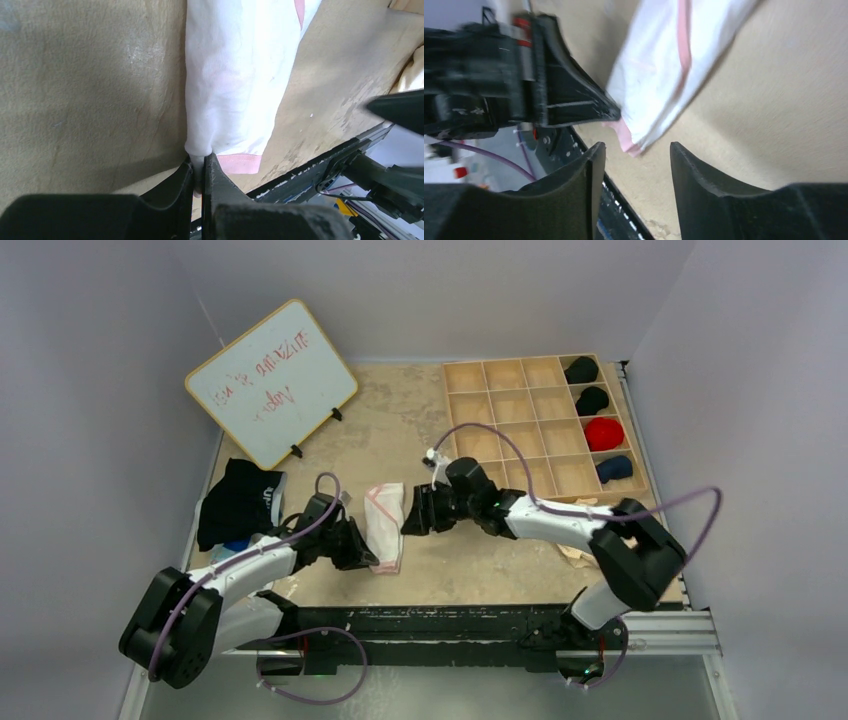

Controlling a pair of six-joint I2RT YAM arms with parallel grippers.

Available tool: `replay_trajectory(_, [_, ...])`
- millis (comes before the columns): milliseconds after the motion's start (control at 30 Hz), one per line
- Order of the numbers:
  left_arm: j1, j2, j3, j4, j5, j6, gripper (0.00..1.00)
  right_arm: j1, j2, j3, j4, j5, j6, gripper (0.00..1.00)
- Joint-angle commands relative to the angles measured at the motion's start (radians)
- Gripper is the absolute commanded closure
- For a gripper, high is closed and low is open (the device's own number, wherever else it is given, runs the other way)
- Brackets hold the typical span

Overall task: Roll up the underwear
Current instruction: Roll the underwear to the center of the board.

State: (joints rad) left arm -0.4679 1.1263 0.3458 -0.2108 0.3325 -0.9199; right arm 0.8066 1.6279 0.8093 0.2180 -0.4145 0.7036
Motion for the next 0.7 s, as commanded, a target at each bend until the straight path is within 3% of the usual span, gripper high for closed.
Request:
replay_trajectory(0, [-0.002,-0.024,0.029,-0.028,-0.024,0.039,1.00,-0.003,-0.203,0.015,-0.012,0.208,-0.315,0.41])
replay_trajectory(67, [-0.002,-0.027,0.029,-0.033,-0.025,0.042,1.00,-0.003,-0.276,0.009,-0.008,0.237,-0.386,0.29])
replay_trajectory(133, [-0.002,-0.030,0.030,-0.039,-0.027,0.041,1.00,-0.003,-0.338,0.003,-0.014,0.279,-0.406,0.03])
replay_trajectory(167, [-0.002,-0.031,0.030,-0.040,-0.027,0.041,1.00,-0.003,-0.366,-0.001,-0.011,0.293,-0.432,0.02])
replay_trajectory(300, [-0.002,-0.027,0.038,-0.039,-0.023,0.043,1.00,-0.004,-0.378,-0.058,0.105,0.363,-0.433,0.01])
replay_trajectory(433, [-0.002,-0.015,0.050,-0.045,-0.019,0.048,1.00,-0.002,-0.328,-0.103,0.229,0.200,-0.660,0.01])
replay_trajectory(533, [-0.002,-0.010,0.055,-0.048,-0.016,0.051,1.00,0.030,-0.310,-0.184,0.311,-0.034,-0.947,0.01])
replay_trajectory(667, [-0.001,-0.007,0.056,-0.054,-0.013,0.059,1.00,0.140,-0.258,-0.244,0.310,0.031,-1.356,0.06])
